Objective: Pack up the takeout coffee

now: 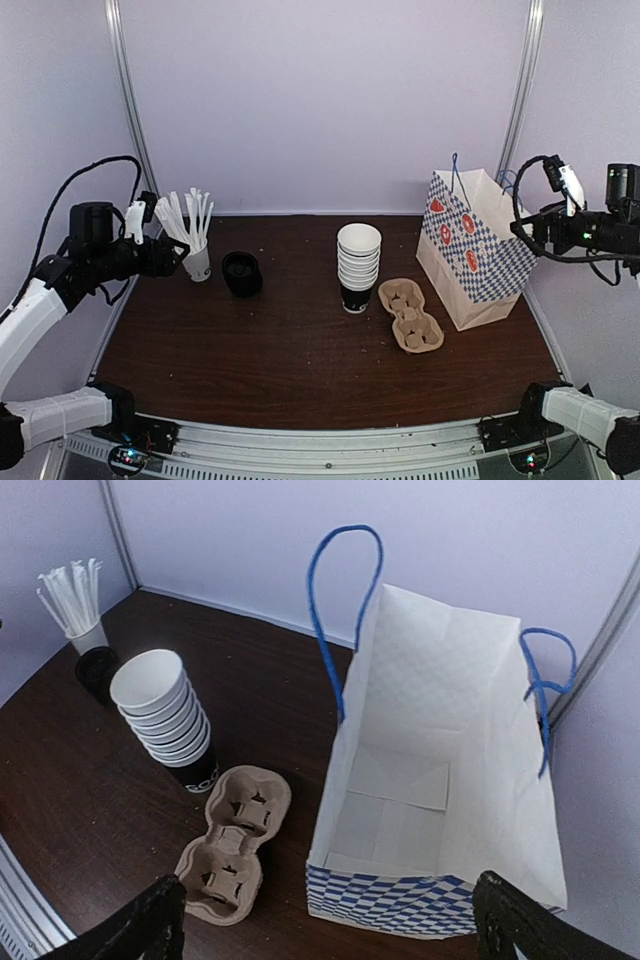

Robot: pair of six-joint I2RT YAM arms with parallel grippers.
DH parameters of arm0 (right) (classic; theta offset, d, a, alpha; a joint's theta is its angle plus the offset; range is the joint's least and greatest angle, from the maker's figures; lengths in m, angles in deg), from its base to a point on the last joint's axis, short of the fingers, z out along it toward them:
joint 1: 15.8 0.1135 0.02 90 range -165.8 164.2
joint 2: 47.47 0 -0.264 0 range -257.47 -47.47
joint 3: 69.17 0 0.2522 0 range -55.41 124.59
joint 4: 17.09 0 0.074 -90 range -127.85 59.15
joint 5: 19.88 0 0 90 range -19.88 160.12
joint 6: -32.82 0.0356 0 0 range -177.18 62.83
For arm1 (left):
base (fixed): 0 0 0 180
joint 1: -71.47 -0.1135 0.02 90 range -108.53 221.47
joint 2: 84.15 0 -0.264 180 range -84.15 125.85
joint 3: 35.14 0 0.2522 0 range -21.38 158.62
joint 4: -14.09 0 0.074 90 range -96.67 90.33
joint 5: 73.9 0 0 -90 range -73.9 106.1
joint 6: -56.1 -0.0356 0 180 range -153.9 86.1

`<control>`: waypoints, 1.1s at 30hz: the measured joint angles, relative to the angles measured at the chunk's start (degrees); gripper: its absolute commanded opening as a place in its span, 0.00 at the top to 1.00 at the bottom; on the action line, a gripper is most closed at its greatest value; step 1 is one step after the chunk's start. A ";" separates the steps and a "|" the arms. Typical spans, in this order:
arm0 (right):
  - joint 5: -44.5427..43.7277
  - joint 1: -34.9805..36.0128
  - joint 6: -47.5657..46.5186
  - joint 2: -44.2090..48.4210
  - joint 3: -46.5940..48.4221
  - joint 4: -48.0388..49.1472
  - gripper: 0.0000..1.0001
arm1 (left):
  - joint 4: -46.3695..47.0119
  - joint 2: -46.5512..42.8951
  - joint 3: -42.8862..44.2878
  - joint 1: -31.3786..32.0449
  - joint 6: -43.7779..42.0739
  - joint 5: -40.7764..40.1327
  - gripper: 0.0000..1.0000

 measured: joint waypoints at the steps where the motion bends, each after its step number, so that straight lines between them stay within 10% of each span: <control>1: 2.73 0.04 -1.42 -0.07 -0.02 -0.96 0.04 | -0.39 0.26 0.85 0.76 -0.24 1.03 0.21; 11: 16.39 14.40 -10.88 -10.25 7.28 -8.09 0.33 | -4.22 12.02 13.07 16.06 -5.29 7.67 0.28; 19: 9.64 32.30 -14.43 -27.21 19.21 -7.98 0.51 | -2.38 29.16 14.82 21.73 -5.51 9.92 0.08; 33: -7.10 46.47 -14.10 -59.67 44.65 -10.14 0.63 | 10.75 32.39 9.81 24.37 12.50 12.46 0.11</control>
